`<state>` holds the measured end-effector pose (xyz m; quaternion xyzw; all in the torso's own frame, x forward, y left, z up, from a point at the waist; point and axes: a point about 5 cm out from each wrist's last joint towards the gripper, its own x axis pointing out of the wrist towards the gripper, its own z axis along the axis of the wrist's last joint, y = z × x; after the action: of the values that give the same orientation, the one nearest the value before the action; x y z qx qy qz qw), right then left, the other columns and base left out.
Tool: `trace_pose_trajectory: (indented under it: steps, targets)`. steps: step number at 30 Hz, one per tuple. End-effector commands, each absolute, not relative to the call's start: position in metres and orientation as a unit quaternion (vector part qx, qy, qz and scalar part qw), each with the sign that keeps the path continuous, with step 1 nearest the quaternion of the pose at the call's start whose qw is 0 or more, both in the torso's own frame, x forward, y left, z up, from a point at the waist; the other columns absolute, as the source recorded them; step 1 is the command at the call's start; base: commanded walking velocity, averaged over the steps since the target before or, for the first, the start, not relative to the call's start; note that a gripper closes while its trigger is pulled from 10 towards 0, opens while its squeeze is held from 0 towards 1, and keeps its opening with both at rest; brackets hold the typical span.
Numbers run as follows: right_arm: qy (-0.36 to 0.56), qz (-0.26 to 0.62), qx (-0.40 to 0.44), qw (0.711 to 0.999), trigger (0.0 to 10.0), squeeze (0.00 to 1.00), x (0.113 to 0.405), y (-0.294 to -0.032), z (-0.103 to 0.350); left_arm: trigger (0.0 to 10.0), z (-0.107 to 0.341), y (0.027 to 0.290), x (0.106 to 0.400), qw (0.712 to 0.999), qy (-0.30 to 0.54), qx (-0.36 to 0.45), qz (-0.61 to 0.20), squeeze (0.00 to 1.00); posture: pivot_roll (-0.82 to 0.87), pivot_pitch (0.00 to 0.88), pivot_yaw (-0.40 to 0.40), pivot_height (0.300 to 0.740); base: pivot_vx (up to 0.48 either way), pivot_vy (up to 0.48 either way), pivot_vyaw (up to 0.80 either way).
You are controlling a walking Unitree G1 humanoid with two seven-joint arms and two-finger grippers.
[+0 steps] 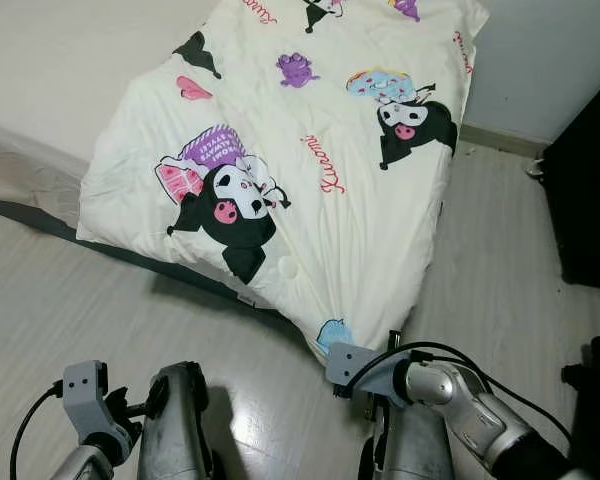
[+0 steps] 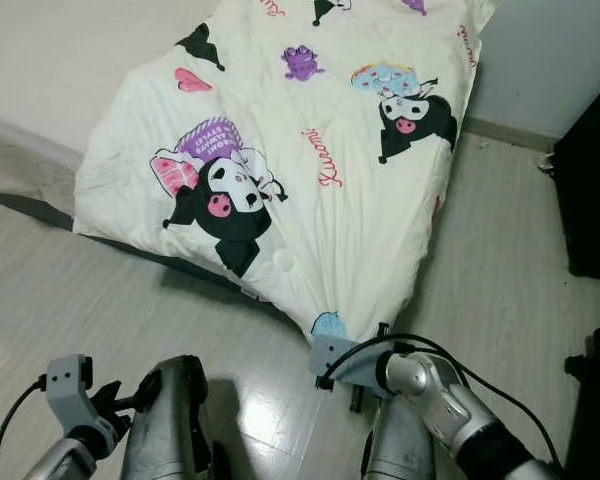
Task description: Clean up the room
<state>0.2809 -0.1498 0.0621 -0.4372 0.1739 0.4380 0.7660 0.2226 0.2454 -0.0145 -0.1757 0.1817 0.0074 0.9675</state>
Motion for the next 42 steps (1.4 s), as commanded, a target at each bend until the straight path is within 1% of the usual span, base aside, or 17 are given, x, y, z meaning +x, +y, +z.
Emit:
trace_pose_trajectory:
  steps: [1, 3, 6, 7, 9, 10, 11, 15, 22, 25, 33, 34, 35, 36, 38, 40, 42]
  targets:
    - [0.203, 0.468, -0.41, 0.756, 0.0, 0.0, 0.265, -0.147, 0.047, 10.0, -0.033, 0.234, 0.207, 0.955, 0.226, -0.193, 0.004, 0.0, 0.1, 0.317, -0.033, 0.445, 0.0, 0.0, 0.0]
    - [0.191, 0.466, -0.385, 0.773, 0.0, 0.0, 0.266, -0.14, 0.052, 10.0, -0.033, 0.233, 0.208, 0.954, 0.226, -0.194, 0.005, 0.0, 0.1, 0.314, -0.034, 0.445, 0.0, 0.0, 0.0]
    - [0.199, 0.467, -0.393, 0.767, 0.0, 0.0, 0.265, -0.138, 0.05, 10.0, -0.034, 0.231, 0.21, 0.954, 0.227, -0.196, 0.004, 0.0, 0.09, 0.305, -0.032, 0.445, 0.0, 0.0, 0.0]
    - [0.23, 0.45, -0.434, 0.746, 10.0, 0.0, 0.265, -0.147, 0.042, 10.0, -0.033, 0.229, 0.213, 0.954, 0.225, -0.197, 0.003, 0.0, 0.1, 0.299, -0.034, 0.445, 0.0, 0.0, 0.0]
    - [0.245, 0.441, -0.45, 0.737, 10.0, 0.0, 0.265, -0.153, 0.039, 10.0, -0.033, 0.228, 0.215, 0.954, 0.224, -0.198, 0.002, 0.0, 0.1, 0.299, -0.034, 0.445, 0.0, 0.0, 0.0]
    - [0.252, 0.44, -0.448, 0.736, 10.0, 0.69, 0.264, -0.156, 0.038, 10.0, -0.033, 0.228, 0.215, 0.954, 0.224, -0.198, 0.003, 0.0, 0.09, 0.285, -0.036, 0.445, 0.0, 0.0, 0.0]
    - [0.258, 0.443, -0.44, 0.737, 10.0, 0.97, 0.262, -0.158, 0.038, 10.0, -0.033, 0.227, 0.216, 0.954, 0.223, -0.199, 0.004, 0.0, 0.09, 0.282, -0.036, 0.445, 0.0, 0.0, 0.0]
    - [0.266, 0.447, -0.426, 0.74, 10.0, 1.0, 0.259, -0.16, 0.038, 10.0, -0.033, 0.227, 0.217, 0.954, 0.223, -0.2, 0.005, 0.0, 0.09, 0.271, -0.038, 0.445, 0.0, 0.0, 0.0]
    - [0.282, 0.49, -0.348, 0.748, 10.0, 1.0, 0.248, -0.159, 0.051, 10.0, -0.033, 0.227, 0.223, 0.953, 0.226, -0.201, 0.012, 0.0, 0.08, 0.219, -0.035, 0.445, 0.0, 0.0, 0.0]
    - [0.249, 0.531, -0.223, 0.778, 10.0, 1.0, 0.241, -0.151, 0.076, 10.0, -0.029, 0.234, 0.231, 0.954, 0.217, -0.203, 0.029, 0.0, 0.07, 0.185, -0.035, 0.445, 0.0, 0.0, 0.0]
    - [0.126, 0.513, -0.051, 0.847, 10.0, 1.0, 0.25, -0.15, 0.122, 10.0, -0.013, 0.252, 0.25, 0.959, 0.188, -0.201, 0.06, 0.0, 0.04, 0.145, -0.035, 0.445, 0.0, 0.0, 0.0]
    - [0.1, 0.488, -0.036, 0.866, 10.0, 0.49, 0.255, -0.152, 0.129, 10.0, -0.011, 0.254, 0.252, 0.959, 0.184, -0.203, 0.066, 0.0, 0.03, 0.133, -0.032, 0.445, 0.0, 0.0, 0.0]
    - [0.1, 0.488, -0.036, 0.866, 10.0, 0.49, 0.255, -0.152, 0.129, 10.0, -0.011, 0.254, 0.252, 0.959, 0.184, -0.203, 0.066, 0.0, 0.03, 0.133, -0.032, 0.445, 0.0, 0.0, 0.0]
    - [0.07, 0.432, -0.001, 0.899, 10.0, 0.0, 0.267, -0.159, 0.137, 10.0, -0.009, 0.255, 0.254, 0.959, 0.18, -0.205, 0.071, 0.0, 0.02, 0.123, -0.03, 0.445, 0.0, 0.0, 0.0]
    - [0.07, 0.432, -0.001, 0.899, 10.0, 0.0, 0.267, -0.159, 0.137, 10.0, -0.009, 0.255, 0.254, 0.959, 0.18, -0.205, 0.071, 0.0, 0.02, 0.123, -0.03, 0.445, 0.0, 0.0, 0.0]
    - [0.015, 0.327, 0.106, 0.939, 10.0, 0.0, 0.284, -0.174, 0.148, 10.0, -0.003, 0.255, 0.262, 0.96, 0.167, -0.212, 0.075, 0.0, 0.0, 0.099, -0.028, 0.445, 0.0, 0.0, 0.0]
    - [-0.001, 0.291, 0.161, 0.943, 10.0, 0.0, 0.287, -0.179, 0.148, 10.0, 0.001, 0.253, 0.268, 0.961, 0.16, -0.215, 0.072, 0.0, 0.0, 0.089, -0.025, 0.449, 0.0, 0.0, 0.0]
